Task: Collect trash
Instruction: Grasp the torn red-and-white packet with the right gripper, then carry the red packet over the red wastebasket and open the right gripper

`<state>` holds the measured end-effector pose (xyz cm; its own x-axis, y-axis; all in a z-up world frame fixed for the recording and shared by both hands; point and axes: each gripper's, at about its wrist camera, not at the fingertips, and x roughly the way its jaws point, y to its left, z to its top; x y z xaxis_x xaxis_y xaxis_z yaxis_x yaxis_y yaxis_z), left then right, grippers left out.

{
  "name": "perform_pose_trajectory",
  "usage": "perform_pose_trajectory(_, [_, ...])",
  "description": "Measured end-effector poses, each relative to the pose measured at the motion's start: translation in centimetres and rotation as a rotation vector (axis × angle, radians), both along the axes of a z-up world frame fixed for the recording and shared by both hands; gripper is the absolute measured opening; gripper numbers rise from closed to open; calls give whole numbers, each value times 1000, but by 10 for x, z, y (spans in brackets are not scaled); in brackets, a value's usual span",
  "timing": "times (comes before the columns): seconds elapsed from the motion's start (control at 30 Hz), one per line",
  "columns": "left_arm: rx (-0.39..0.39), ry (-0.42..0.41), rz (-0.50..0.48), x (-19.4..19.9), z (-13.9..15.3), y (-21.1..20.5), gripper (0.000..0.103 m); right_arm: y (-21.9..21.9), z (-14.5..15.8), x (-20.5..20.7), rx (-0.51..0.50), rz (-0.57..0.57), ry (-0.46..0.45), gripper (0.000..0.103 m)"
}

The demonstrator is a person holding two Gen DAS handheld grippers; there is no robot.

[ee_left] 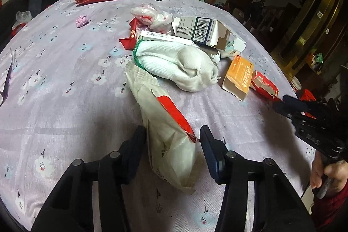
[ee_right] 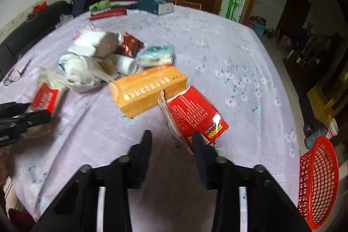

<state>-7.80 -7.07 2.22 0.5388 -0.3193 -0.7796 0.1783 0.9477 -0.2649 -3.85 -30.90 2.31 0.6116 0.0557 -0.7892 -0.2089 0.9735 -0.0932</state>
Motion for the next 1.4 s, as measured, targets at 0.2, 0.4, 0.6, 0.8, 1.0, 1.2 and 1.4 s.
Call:
perform_pose_trajectory(0.2, [6, -38, -18, -12, 4, -1, 44, -12, 3, -6, 60, -41, -32, 1])
perform_pose_trajectory(0.4, [-16, -90, -62, -26, 21, -7, 44, -37, 28, -33, 255, -75, -88, 1])
perform_pose_trajectory(0.6, [-18, -144, -153, -36, 41, -36, 44, -68, 41, -61, 487, -115, -101, 1])
perform_pose_trajectory(0.8, [-7, -173, -245, -39, 52, -73, 44, -82, 54, -88, 559, -136, -139, 1])
perform_pose_trajectory(1.0, [10, -186, -302, -42, 53, -99, 44, -85, 53, -100, 548, -141, -148, 1])
perform_pose_trajectory(1.2, [28, -196, -350, -44, 58, -121, 44, -99, 54, -107, 585, -170, -165, 1])
perform_pose_trajectory(1.4, [41, -200, -402, -46, 59, -147, 44, -120, 58, -117, 615, -206, -189, 1])
